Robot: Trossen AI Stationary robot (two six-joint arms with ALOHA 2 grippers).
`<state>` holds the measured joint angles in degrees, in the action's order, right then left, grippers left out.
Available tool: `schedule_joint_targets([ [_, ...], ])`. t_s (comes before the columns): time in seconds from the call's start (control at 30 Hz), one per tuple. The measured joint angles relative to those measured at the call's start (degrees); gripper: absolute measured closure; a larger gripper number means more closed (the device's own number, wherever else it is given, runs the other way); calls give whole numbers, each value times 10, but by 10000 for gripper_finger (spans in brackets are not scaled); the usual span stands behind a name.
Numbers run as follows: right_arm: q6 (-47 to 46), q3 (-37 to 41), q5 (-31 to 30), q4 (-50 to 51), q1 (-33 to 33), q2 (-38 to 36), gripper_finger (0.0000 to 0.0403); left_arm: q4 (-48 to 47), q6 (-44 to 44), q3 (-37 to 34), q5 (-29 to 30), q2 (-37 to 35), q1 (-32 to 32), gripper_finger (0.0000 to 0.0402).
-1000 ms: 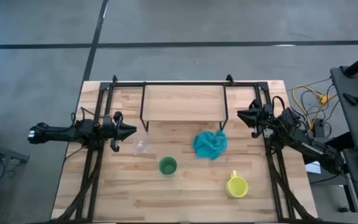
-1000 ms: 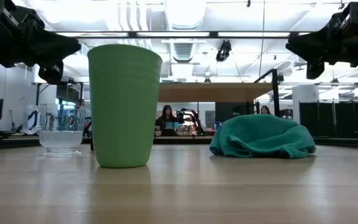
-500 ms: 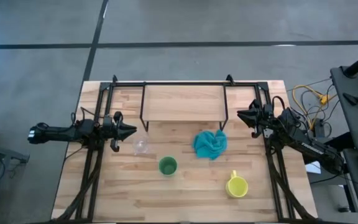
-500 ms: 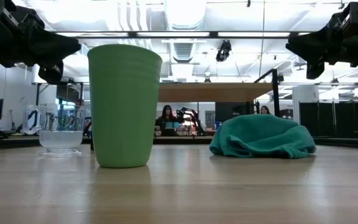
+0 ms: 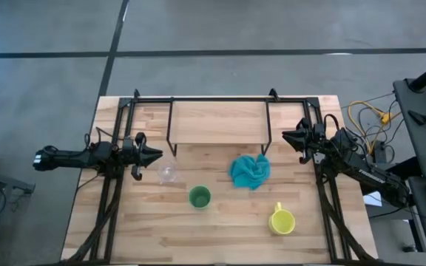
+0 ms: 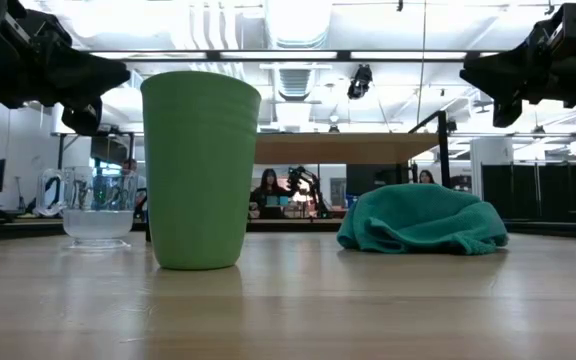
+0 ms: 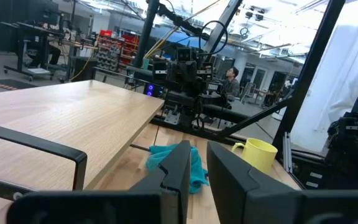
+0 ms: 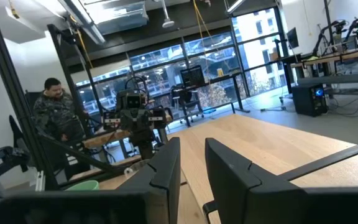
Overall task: Stack small to large cups/mugs on shelf
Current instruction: Put the transparent cup on the shelf
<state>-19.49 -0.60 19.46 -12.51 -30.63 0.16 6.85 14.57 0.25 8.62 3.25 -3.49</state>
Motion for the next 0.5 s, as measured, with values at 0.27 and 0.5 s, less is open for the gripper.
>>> schedule_joint_targets([
  [0.27, 0, 0, 0, 0, 6, 0, 332, 0, 0, 0, 0, 0, 0, 362],
  [0.5, 0, 0, 0, 0, 6, 3, 332, 0, 0, 0, 0, 0, 0, 362],
])
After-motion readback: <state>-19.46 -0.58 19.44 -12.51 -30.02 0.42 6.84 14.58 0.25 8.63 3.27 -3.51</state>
